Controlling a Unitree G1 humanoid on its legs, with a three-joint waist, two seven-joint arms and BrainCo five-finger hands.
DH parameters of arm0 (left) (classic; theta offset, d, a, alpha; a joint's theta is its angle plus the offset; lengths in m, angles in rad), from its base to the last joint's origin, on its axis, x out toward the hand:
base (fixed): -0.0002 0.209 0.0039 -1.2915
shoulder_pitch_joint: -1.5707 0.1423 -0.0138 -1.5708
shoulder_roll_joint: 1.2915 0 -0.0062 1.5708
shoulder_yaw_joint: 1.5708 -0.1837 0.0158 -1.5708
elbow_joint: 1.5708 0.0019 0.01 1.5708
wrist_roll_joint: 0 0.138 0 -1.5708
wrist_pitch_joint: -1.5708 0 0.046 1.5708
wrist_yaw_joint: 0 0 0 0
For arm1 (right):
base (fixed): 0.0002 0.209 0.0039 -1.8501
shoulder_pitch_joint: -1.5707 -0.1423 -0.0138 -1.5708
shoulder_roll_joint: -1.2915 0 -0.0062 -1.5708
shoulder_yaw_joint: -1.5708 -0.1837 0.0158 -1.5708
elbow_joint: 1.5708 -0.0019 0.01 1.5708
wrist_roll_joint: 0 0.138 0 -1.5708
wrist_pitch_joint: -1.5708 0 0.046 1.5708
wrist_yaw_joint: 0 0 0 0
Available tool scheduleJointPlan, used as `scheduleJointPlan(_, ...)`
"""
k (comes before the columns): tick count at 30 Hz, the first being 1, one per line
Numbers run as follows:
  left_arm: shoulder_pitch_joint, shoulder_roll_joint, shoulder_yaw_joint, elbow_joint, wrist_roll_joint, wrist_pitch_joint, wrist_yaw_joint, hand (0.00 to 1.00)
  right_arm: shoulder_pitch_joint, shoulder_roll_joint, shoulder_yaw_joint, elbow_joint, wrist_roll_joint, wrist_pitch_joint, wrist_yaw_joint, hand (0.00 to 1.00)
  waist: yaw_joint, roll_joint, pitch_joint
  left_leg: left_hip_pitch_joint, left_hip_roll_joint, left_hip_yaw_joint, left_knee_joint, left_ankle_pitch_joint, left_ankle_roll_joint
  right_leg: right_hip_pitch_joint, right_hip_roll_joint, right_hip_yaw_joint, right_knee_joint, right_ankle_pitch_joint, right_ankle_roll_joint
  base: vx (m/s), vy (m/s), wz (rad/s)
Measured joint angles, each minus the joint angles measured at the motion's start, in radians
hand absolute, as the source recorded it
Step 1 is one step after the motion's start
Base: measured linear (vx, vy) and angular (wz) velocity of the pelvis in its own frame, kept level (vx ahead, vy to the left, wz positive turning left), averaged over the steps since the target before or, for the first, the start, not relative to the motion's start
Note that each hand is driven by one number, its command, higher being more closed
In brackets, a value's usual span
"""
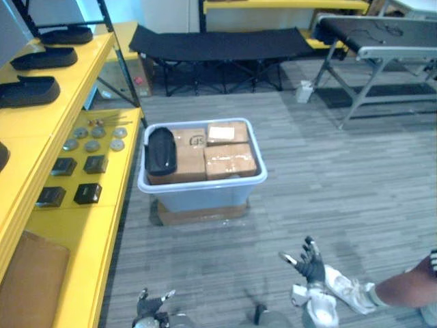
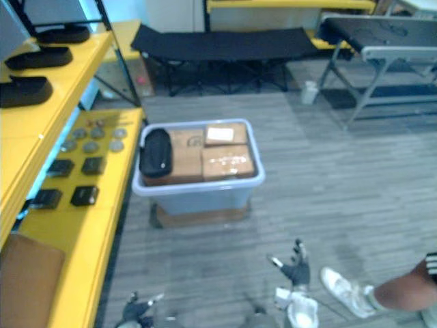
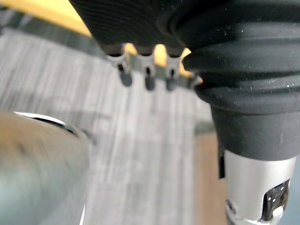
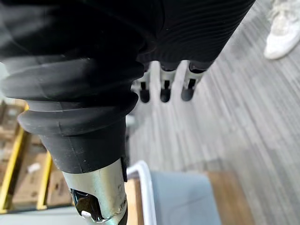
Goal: Walk over and take plastic housings, then place them on the shelf
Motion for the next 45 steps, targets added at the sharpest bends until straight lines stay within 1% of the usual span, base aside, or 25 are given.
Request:
scheduleJointPlan(3,0.001,-0.008,0.002,-0.002,0.001,0.000,0.000,0.00,-0.017,-0.005,-0.027,0.001,0.000,0.000,-0.001,0.00,0.006,0.018,0.006,-0.019,-0.075,0.037,-0.136,-0.012,0.023,0.037,-0.037,-0.009,-0.066,0.024,0.017,0.09,0.006,0.20)
scheduleJointPlan(4,0.009,-0.011,0.002,-0.002,0.002,0.000,0.000,0.00,-0.023,-0.005,-0.029,0.001,0.000,0.000,-0.001,0.00,0.016,0.035,0.001,-0.011,-0.093,0.058,-0.252,0.024,0.031,0.034,-0.034,-0.011,-0.088,0.033,0.032,0.13,0.131,-0.19)
scheduleJointPlan(5,0.015,-0.004,0.010,0.000,0.004,0.003,-0.003,0.00,-0.037,0.004,-0.029,0.024,-0.002,0.004,-0.001,0.00,0.031,0.021,0.004,-0.005,-0.110,0.059,-0.270,0.063,0.060,0.039,-0.040,-0.001,-0.101,0.037,0.040,0.17,0.151,-0.18)
scheduleJointPlan(6,0.020,0.009,0.009,0.001,0.012,0.005,-0.005,0.00,-0.045,0.017,-0.027,0.026,-0.002,0.005,-0.002,0.00,0.034,0.013,-0.001,-0.003,-0.123,0.060,-0.273,0.057,0.065,0.044,-0.047,-0.003,-0.113,0.040,0.048,0.27,0.183,-0.03)
scheduleJointPlan(8,0.022,0.045,0.000,0.010,0.022,0.013,-0.007,0.00,-0.069,0.058,-0.027,0.037,-0.024,0.007,-0.003,0.00,0.036,-0.030,0.016,-0.037,-0.149,0.060,-0.219,0.010,0.081,0.057,-0.075,-0.013,-0.134,0.055,0.076,0.32,0.187,0.12)
scheduleJointPlan(10,0.021,0.056,0.000,0.011,0.023,0.019,-0.007,0.00,-0.090,0.060,-0.022,0.037,-0.024,0.008,-0.003,0.00,0.042,-0.052,0.023,-0.054,-0.171,0.061,-0.203,-0.013,0.098,0.055,-0.097,-0.012,-0.138,0.065,0.092,0.24,0.189,0.11)
scheduleJointPlan(12,0.023,0.056,-0.004,0.015,0.023,0.024,-0.006,0.00,-0.103,0.064,-0.020,0.037,-0.052,0.011,-0.003,0.00,0.055,-0.056,0.027,-0.029,-0.184,0.061,-0.209,-0.047,0.107,0.051,-0.111,-0.005,-0.084,0.071,0.104,0.23,0.190,0.12)
scheduleJointPlan(14,0.045,0.058,-0.026,0.022,0.023,0.025,-0.006,0.00,-0.106,0.059,-0.011,0.037,-0.072,0.017,0.000,0.00,0.055,-0.049,0.033,0.056,-0.177,0.051,-0.229,-0.076,0.115,-0.020,-0.127,0.005,0.205,0.090,0.104,0.23,0.192,0.18)
scheduleJointPlan(15,0.052,0.064,-0.041,0.022,0.023,0.025,-0.007,0.00,-0.105,0.059,-0.008,0.037,-0.072,0.018,0.000,0.00,0.054,-0.050,0.033,0.075,-0.176,0.044,-0.234,-0.080,0.118,-0.049,-0.133,0.012,0.293,0.119,0.103,0.24,0.158,0.36)
scheduleJointPlan(16,0.059,0.072,-0.062,0.017,0.023,0.025,-0.008,0.00,-0.103,0.058,-0.007,0.037,-0.071,0.019,0.000,0.00,0.048,-0.040,0.040,0.114,-0.167,0.024,-0.249,-0.085,0.126,-0.115,-0.134,0.042,0.447,0.188,0.093,0.20,0.099,0.37)
scheduleJointPlan(17,0.062,0.077,-0.074,0.013,0.023,0.025,-0.008,0.00,-0.102,0.058,-0.006,0.037,-0.068,0.019,-0.001,0.00,0.048,-0.041,0.041,0.130,-0.163,0.015,-0.257,-0.090,0.131,-0.142,-0.130,0.053,0.524,0.168,0.078,0.27,0.101,0.52)
scheduleJointPlan(18,0.059,0.084,-0.082,0.012,0.023,0.026,-0.010,0.00,-0.102,0.057,-0.004,0.037,-0.064,0.019,-0.001,0.00,0.046,-0.048,0.044,0.163,-0.161,-0.008,-0.275,-0.096,0.131,-0.189,-0.128,0.054,0.618,0.090,0.050,0.26,0.053,0.49)
scheduleJointPlan(19,0.059,0.086,-0.082,0.010,0.023,0.026,-0.010,0.00,-0.103,0.058,-0.003,0.036,-0.060,0.019,-0.001,0.00,0.046,-0.049,0.045,0.189,-0.159,-0.025,-0.295,-0.096,0.131,-0.211,-0.115,0.049,0.637,0.039,0.047,0.30,0.014,0.63)
scheduleJointPlan(21,0.057,0.086,-0.082,0.010,0.023,0.025,-0.010,0.00,-0.110,0.057,0.005,0.012,-0.060,0.020,0.001,0.00,0.032,-0.047,0.047,0.216,-0.151,-0.080,-0.317,-0.095,0.131,-0.263,-0.067,0.049,0.494,-0.028,0.032,0.30,-0.087,0.69)
scheduleJointPlan(22,0.056,0.086,-0.082,0.010,0.023,0.025,-0.010,0.00,-0.111,0.057,0.005,0.007,-0.059,0.020,0.001,0.00,0.030,-0.046,0.048,0.216,-0.150,-0.086,-0.317,-0.095,0.131,-0.267,-0.061,0.053,0.464,-0.031,0.029,0.25,-0.146,0.76)
scheduleJointPlan(23,0.050,0.082,-0.082,0.010,0.023,0.024,-0.010,0.00,-0.117,0.057,0.002,-0.005,-0.060,0.020,0.001,0.00,0.023,-0.036,0.054,0.218,-0.142,-0.115,-0.317,-0.095,0.129,-0.269,-0.036,0.078,0.321,-0.029,0.026,0.19,-0.150,0.67)
scheduleJointPlan(24,0.049,0.083,-0.084,0.010,0.023,0.023,-0.010,0.00,-0.120,0.057,0.000,-0.008,-0.060,0.020,0.000,0.00,0.023,-0.036,0.054,0.218,-0.142,-0.130,-0.313,-0.095,0.119,-0.256,-0.019,0.120,0.201,-0.002,0.038,0.31,-0.239,1.00)
scheduleJointPlan(25,0.050,0.091,-0.081,0.009,0.023,0.021,-0.011,0.00,-0.111,0.057,0.000,-0.027,-0.060,0.020,-0.001,0.00,0.025,-0.064,0.049,0.229,-0.161,-0.154,-0.313,-0.110,0.084,-0.238,-0.026,0.160,0.093,0.161,0.047,0.27,-0.234,0.88)
scheduleJointPlan(26,0.045,0.086,-0.076,0.014,0.023,0.022,-0.011,0.00,-0.110,0.053,-0.003,-0.035,-0.060,0.020,-0.001,0.00,0.024,-0.058,0.051,0.232,-0.162,-0.173,-0.313,-0.126,0.058,-0.228,-0.035,0.155,0.100,0.105,0.057,0.28,-0.249,0.73)
scheduleJointPlan(27,0.040,0.068,-0.070,0.019,0.022,0.021,-0.010,0.00,-0.125,0.035,-0.012,-0.034,-0.060,0.025,-0.002,0.00,0.031,-0.020,0.053,0.231,-0.130,-0.189,-0.313,-0.132,0.049,-0.224,-0.010,0.128,0.108,0.108,0.051,0.25,-0.225,0.41)
scheduleJointPlan(29,0.050,0.029,-0.042,0.019,0.022,0.013,-0.009,0.00,-0.193,0.006,-0.019,-0.053,-0.060,0.026,-0.007,0.00,0.043,0.023,0.054,0.194,-0.090,-0.190,-0.314,-0.111,0.019,-0.212,0.024,0.096,0.061,0.116,0.037,0.21,-0.181,0.24)
scheduleJointPlan(33,0.050,0.022,-0.028,0.012,0.020,0.005,-0.006,0.00,-0.298,0.001,-0.020,-0.053,-0.060,0.025,-0.042,0.00,0.057,0.019,0.059,0.154,-0.077,-0.226,-0.293,-0.087,0.009,-0.157,0.034,0.028,-0.036,0.143,0.013,0.09,-0.065,0.40)
scheduleJointPlan(36,0.033,0.030,-0.028,0.010,0.019,0.003,-0.002,0.00,-0.471,-0.004,-0.033,-0.033,-0.060,0.022,-0.092,0.00,0.072,0.011,0.109,0.092,-0.088,-0.259,-0.284,-0.085,0.009,-0.159,0.031,-0.006,-0.128,0.205,0.019,-0.03,0.030,0.31)
scheduleJointPlan(40,0.004,0.019,-0.044,-0.003,0.005,0.002,0.013,0.00,-0.769,-0.023,-0.044,0.137,-0.038,0.023,-0.186,0.00,0.123,0.025,0.188,0.040,-0.134,-0.273,-0.283,-0.081,0.012,-0.157,0.004,-0.009,-0.238,0.293,0.034,-0.09,0.068,0.09)
scheduleJointPlan(45,-0.009,0.015,-0.073,-0.051,-0.037,-0.008,0.040,0.00,-1.125,-0.062,-0.075,0.391,-0.019,0.050,-0.283,0.00,0.155,0.034,0.250,-0.023,-0.161,-0.279,-0.282,-0.074,0.024,-0.194,-0.019,-0.014,-0.279,0.347,0.040,-0.11,0.068,0.08)
